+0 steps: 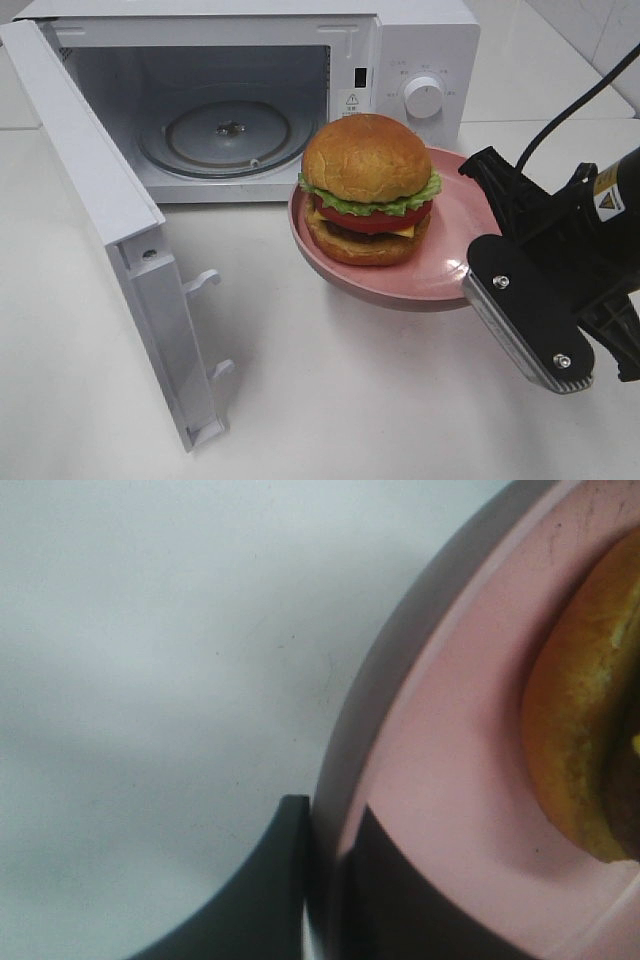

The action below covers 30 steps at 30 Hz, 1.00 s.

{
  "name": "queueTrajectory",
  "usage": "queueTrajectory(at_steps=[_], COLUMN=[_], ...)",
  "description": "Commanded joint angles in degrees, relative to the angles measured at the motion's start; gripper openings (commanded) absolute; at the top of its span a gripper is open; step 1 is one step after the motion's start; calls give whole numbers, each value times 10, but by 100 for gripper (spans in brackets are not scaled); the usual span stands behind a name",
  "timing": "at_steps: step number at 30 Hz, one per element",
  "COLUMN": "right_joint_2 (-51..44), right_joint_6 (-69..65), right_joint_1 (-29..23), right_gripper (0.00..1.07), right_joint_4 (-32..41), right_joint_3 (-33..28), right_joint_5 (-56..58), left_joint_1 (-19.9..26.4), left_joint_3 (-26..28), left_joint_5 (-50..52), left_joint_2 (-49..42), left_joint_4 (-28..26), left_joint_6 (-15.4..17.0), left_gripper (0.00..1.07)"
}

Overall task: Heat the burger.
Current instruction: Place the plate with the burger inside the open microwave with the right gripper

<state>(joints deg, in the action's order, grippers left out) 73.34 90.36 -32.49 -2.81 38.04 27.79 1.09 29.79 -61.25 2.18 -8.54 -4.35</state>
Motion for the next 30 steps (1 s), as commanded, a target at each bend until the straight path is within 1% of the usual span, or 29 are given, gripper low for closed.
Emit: queueTrajectory(at_steps=[1, 3, 12, 13, 15, 16, 18, 21, 22, 24, 25, 26, 30], right_joint_2=[-5, -5, 9, 14, 19, 29, 36, 65, 65, 87, 87, 102, 125], right_joint_6=[14, 14, 13, 10, 6, 1, -2, -15, -15, -15, -15, -15, -15], right_joint_1=[5, 4, 2, -13, -21, -33, -38, -51, -51, -61, -61, -66, -73], right_gripper=[0, 0, 0, 0, 0, 0, 0, 0, 0, 0, 0, 0, 0], right_joint_4=[2, 3, 3, 2, 1, -5, -10, -26, -26, -26, -26, -26, -26], right_joint_3=[3, 3, 3, 5, 7, 15, 20, 45, 45, 68, 68, 84, 106], right_joint_5=[-38, -58, -78, -86, -84, -85, -85, -88, -88, -88, -88, -88, -87], left_joint_1=[1, 1, 1, 1, 1, 1, 1, 1, 1, 1, 1, 1, 1], left_joint_3=[-2, -2, -2, -2, -2, -2, -2, -2, -2, -2, -2, -2, -2], left_joint_5=[0, 0, 0, 0, 0, 0, 0, 0, 0, 0, 0, 0, 0], left_joint_2=[-2, -2, -2, -2, -2, -2, -2, -2, -2, -2, -2, -2, -2], left_joint_4=[-1, -1, -1, -1, -1, -1, -1, -1, -1, -1, -1, -1, -1], left_joint_6=[2, 2, 2, 2, 2, 2, 2, 2, 2, 2, 2, 2, 2], left_gripper=[98, 98, 98, 98, 98, 98, 98, 98, 98, 98, 98, 98, 98])
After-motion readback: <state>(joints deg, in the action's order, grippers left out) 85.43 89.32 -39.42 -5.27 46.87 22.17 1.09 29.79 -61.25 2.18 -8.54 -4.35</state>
